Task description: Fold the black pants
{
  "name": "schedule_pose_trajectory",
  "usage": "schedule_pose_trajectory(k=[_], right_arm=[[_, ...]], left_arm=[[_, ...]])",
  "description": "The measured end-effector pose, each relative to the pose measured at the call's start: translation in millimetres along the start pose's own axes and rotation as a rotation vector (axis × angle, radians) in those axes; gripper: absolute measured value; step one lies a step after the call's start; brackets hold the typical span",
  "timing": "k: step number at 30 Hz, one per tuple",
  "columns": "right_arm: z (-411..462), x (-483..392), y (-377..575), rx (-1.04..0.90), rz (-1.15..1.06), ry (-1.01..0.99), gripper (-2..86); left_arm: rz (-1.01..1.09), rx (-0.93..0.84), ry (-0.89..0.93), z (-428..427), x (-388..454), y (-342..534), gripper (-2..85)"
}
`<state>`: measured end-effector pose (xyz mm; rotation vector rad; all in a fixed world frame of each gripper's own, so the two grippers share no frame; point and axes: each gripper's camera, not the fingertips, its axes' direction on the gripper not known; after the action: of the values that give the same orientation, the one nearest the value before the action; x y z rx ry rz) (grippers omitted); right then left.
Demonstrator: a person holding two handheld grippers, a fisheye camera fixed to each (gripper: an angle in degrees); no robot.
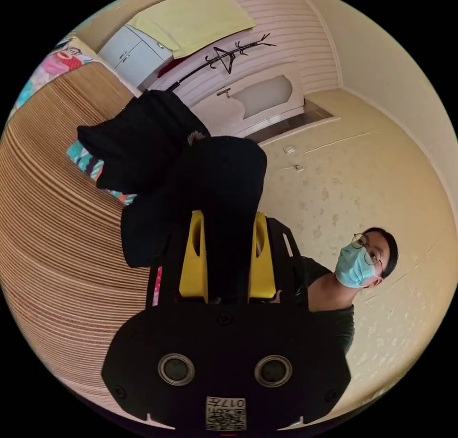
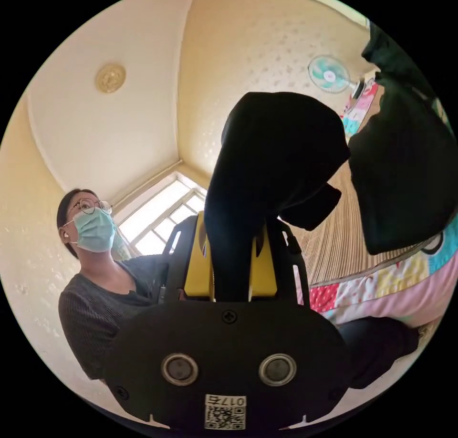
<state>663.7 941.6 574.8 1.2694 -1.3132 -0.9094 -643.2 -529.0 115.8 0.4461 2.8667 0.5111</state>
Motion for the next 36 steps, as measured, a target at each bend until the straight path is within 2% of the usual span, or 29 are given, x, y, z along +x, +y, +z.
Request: schedule_pose_trajectory(k=[2,4,5,7,9,10,11,13,15,18,19,23,25,27,28,30,32,34,35,36], right_arm=[[-37.7,-15.7,-23.3,0.174,-0.015,0.099,12.4],[-62.2,-4.6,-36.5,0.320,0.043,0.171,12.0],[-75.5,13.9,-44.4,0.390,0.110,0.218,11.8],[-91.9,56.8,-59.3,0.404,0.242,0.313,11.5],[-108.2,112.2,-63.1,0.408,0.422,0.367,11.6],[-116.2,138.5,-56.3,0.457,0.452,0.293,11.9],[-117.9,148.7,-55.4,0.451,0.414,0.230,12.4],[-111.3,140.6,-60.3,0.387,0.348,0.312,12.6],[-104.6,132.5,-59.0,0.361,0.327,0.380,13.3],[-103.9,130.2,-47.9,0.305,0.324,0.294,15.2],[-106.1,124.3,-36.8,0.300,0.315,0.289,14.8],[-100.9,99.3,14.9,0.274,0.334,0.381,8.6],[-87.4,90.0,38.8,0.239,0.341,0.426,4.5],[-68.3,79.9,63.5,0.246,0.344,0.463,2.3],[-50.6,75.2,76.2,0.250,0.346,0.459,1.8],[-11.4,72.9,85.1,0.193,0.329,0.420,1.2],[58.6,80.3,87.4,0.030,0.310,0.376,0.8],[113.3,92.9,93.1,-0.106,0.337,0.321,0.7],[147.7,100.2,100.8,-0.189,0.360,0.267,0.6],[163.6,102.7,105.3,-0.229,0.367,0.239,0.6]], left_arm=[[0.014,0.003,-0.058,9.0,7.7,-75.0,14.6],[-0.028,0.089,-0.161,10.8,-0.4,-128.2,14.7],[-0.092,0.202,-0.242,6.9,-12.6,-144.5,14.1],[-0.218,0.328,-0.368,9.4,-36.8,-144.0,14.2],[-0.269,0.303,-0.399,37.5,-71.9,-123.2,14.7],[-0.252,0.280,-0.388,47.1,-78.6,-115.1,14.7],[-0.222,0.231,-0.383,65.6,-88.9,-94.9,14.7],[-0.210,0.207,-0.421,83.8,-97.9,-55.9,14.8],[-0.222,0.237,-0.378,88.9,-105.6,6.7,15.0],[-0.202,0.239,-0.242,82.2,-99.9,99.6,14.7],[-0.196,0.244,-0.238,79.6,-95.3,122.5,14.4],[-0.242,0.358,-0.340,54.1,-53.1,310.2,10.8],[-0.332,0.450,-0.357,40.5,-34.7,394.7,9.0],[-0.469,0.639,-0.412,16.1,3.7,504.2,5.9],[-0.503,0.699,-0.443,8.9,17.5,531.9,4.3],[-0.655,1.000,-0.621,-13.8,83.1,641.2,0.5],[-0.778,1.183,-0.767,-26.2,125.5,705.8,0.5],[-0.938,1.186,-0.819,-54.0,144.4,747.2,2.9],[-1.060,1.096,-0.801,-80.7,147.1,764.0,5.3],[-1.147,1.041,-0.866,-105.4,158.7,774.6,8.0]])
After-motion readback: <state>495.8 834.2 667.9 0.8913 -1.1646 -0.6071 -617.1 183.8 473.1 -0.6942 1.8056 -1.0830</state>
